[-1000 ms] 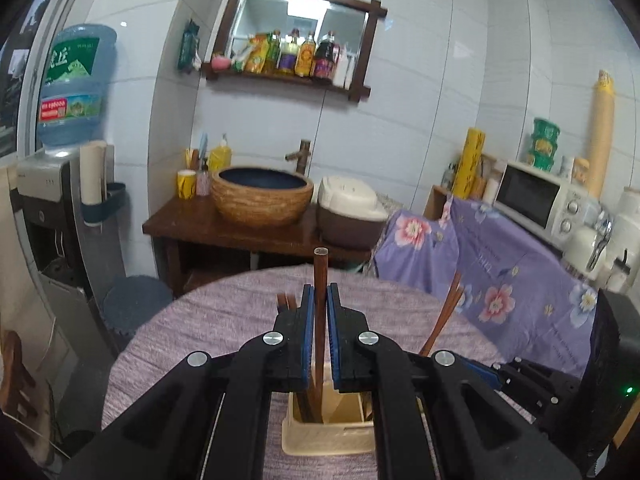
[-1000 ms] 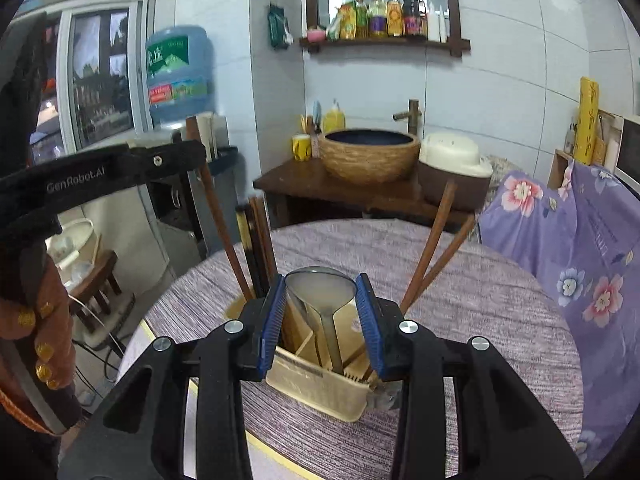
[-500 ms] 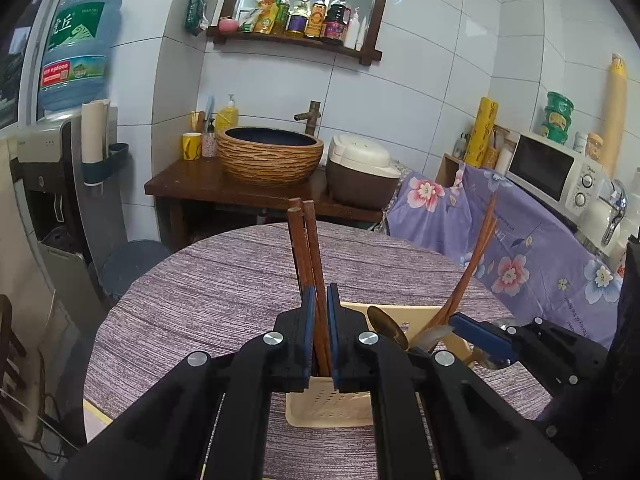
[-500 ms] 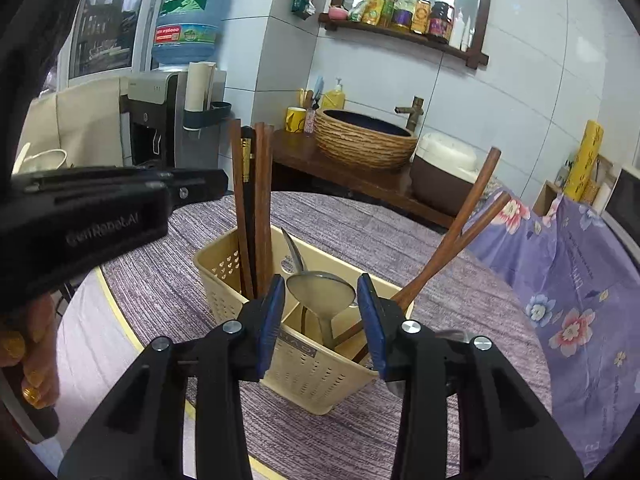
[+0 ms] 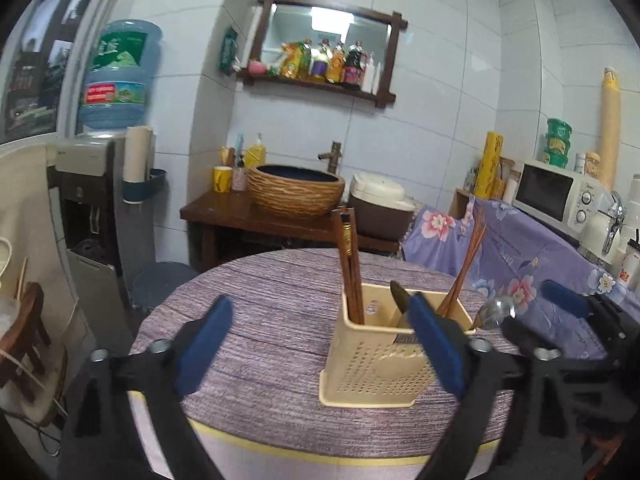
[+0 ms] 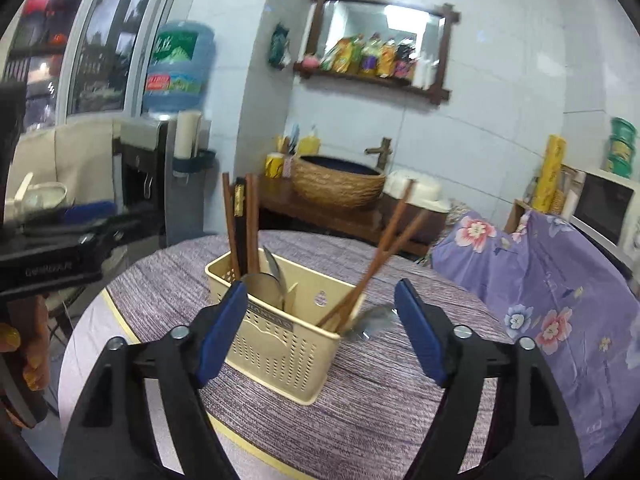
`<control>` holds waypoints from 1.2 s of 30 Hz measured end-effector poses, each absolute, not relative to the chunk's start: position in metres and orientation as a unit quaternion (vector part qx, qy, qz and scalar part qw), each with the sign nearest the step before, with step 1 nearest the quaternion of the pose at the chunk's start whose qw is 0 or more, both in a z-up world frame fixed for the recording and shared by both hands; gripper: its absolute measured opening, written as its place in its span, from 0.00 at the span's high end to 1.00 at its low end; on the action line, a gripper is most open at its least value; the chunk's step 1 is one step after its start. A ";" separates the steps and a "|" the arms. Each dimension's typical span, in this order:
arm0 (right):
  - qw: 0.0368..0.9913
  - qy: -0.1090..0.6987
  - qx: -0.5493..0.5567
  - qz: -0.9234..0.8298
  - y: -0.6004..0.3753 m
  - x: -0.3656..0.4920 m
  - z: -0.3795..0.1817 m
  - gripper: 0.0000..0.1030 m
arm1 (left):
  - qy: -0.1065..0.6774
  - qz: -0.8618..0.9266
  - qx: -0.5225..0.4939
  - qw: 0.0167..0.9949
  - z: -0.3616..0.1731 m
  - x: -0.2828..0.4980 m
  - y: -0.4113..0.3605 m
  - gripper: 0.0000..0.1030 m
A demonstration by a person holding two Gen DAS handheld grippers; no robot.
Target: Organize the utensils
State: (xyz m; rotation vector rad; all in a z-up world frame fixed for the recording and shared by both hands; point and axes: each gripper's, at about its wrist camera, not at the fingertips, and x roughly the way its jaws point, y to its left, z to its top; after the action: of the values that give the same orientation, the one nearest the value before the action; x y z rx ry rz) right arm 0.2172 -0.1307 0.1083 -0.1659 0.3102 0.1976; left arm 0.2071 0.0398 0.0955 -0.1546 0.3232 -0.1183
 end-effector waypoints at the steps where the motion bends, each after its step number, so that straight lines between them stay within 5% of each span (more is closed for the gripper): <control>1: 0.982 0.149 -0.071 0.091 -0.139 0.208 0.104 0.12 | 0.151 -0.055 -0.077 0.984 0.090 0.199 0.040 0.05; 15: 0.971 0.229 -0.034 0.055 -0.167 0.109 -0.015 0.08 | 0.151 -0.049 -0.069 0.985 0.002 0.094 0.019 0.05; 36: 0.987 0.136 -0.032 0.079 -0.163 -0.007 -0.001 0.06 | 0.108 -0.028 -0.061 0.992 -0.005 -0.002 0.025 0.05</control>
State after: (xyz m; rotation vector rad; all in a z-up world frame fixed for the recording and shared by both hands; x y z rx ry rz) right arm -0.0072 -0.1634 -0.0013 -0.0642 0.2737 0.1591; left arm -0.0016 0.0248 -0.0048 -0.1233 0.2156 -0.0557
